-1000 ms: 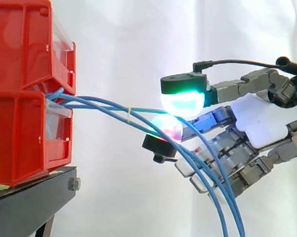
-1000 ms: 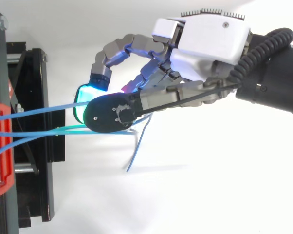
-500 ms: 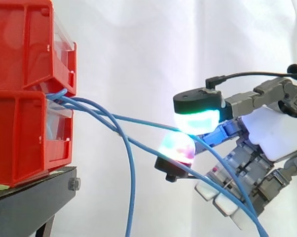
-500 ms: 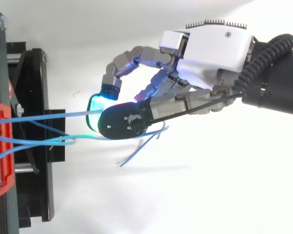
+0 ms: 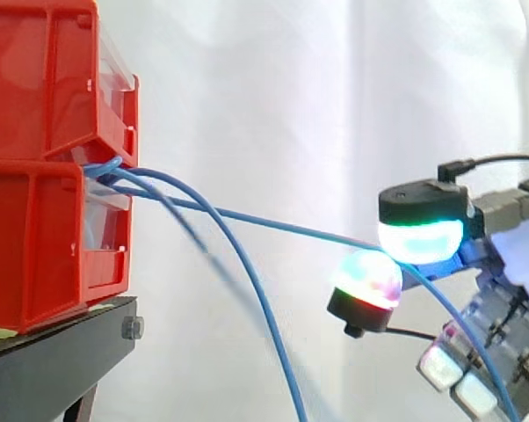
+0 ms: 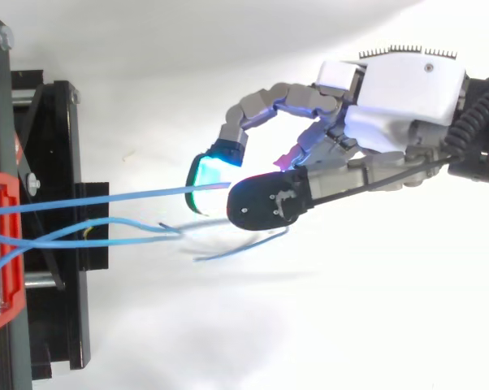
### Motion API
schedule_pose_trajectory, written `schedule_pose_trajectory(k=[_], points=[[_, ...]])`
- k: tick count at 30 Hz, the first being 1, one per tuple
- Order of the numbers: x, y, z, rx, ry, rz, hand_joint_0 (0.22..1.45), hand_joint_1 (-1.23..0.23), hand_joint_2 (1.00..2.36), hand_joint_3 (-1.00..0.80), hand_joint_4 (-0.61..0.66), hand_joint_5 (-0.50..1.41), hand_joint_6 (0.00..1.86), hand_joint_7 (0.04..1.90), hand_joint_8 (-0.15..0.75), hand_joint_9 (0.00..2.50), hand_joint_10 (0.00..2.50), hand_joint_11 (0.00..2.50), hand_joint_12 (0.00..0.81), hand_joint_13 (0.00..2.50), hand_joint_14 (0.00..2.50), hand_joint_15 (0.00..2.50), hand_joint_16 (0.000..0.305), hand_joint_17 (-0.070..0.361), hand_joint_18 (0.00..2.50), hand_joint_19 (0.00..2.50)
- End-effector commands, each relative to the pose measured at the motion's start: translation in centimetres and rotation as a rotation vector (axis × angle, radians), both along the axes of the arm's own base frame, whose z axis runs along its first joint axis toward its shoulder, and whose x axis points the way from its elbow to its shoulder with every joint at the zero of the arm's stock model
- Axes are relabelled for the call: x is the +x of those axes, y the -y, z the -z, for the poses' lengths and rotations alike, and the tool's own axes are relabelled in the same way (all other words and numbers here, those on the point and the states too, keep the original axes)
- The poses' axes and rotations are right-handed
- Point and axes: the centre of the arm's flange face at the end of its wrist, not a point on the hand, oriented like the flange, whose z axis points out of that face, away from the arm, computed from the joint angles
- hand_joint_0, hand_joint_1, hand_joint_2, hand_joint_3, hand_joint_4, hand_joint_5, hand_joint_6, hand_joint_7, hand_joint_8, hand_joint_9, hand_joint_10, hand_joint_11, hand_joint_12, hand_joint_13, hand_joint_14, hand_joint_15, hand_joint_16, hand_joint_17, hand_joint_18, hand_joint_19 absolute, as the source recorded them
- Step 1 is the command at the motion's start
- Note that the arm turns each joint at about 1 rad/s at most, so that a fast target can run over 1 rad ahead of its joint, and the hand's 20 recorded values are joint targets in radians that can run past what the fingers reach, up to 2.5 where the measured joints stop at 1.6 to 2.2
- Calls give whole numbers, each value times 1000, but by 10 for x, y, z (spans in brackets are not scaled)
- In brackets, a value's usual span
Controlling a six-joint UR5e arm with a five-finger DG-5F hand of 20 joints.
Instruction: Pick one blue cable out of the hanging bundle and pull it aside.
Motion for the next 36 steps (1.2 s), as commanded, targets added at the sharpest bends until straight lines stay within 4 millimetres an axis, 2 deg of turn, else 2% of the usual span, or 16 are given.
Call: schedule_pose_trajectory(k=[1,18,19,21,22,24,26,27,29,36], points=[[2,-1,12,19,67,3,479,-799,1455,-95,-290,-3,876,1021,284,900,7,259,399,870,13,419,66,149,653,222],[3,-2,12,2,75,-12,473,-787,1466,-109,-275,-4,873,1001,282,885,8,263,399,869,14,435,67,151,624,255],[4,-3,12,-2,74,-15,487,-779,1387,-92,-267,-7,873,991,281,885,8,264,398,868,14,433,67,150,621,264],[4,-3,12,-8,73,-18,559,-767,1054,-68,-189,-24,873,970,282,872,9,294,397,826,14,435,64,145,585,287],[4,-3,12,-11,72,-19,572,-769,1009,-76,-168,-30,878,949,282,868,9,297,395,822,14,440,64,143,569,291],[3,-3,13,-16,69,-21,566,-714,1011,-166,-100,-49,878,963,269,830,11,340,375,771,15,451,59,134,499,322],[3,-3,12,-26,68,-24,567,-688,1012,-198,-86,-55,882,955,263,820,12,353,365,755,16,464,57,128,473,339],[3,-3,12,-28,68,-25,564,-643,1015,-264,-70,-65,886,981,234,799,13,362,335,717,20,482,49,111,413,375],[3,-3,12,-30,67,-26,568,-624,1013,-307,-61,-65,884,987,237,801,15,381,335,715,18,478,49,111,411,375],[5,-3,11,-30,78,-27,575,-606,1012,-343,-29,-65,884,1002,242,813,13,381,331,716,18,487,49,111,431,377]])
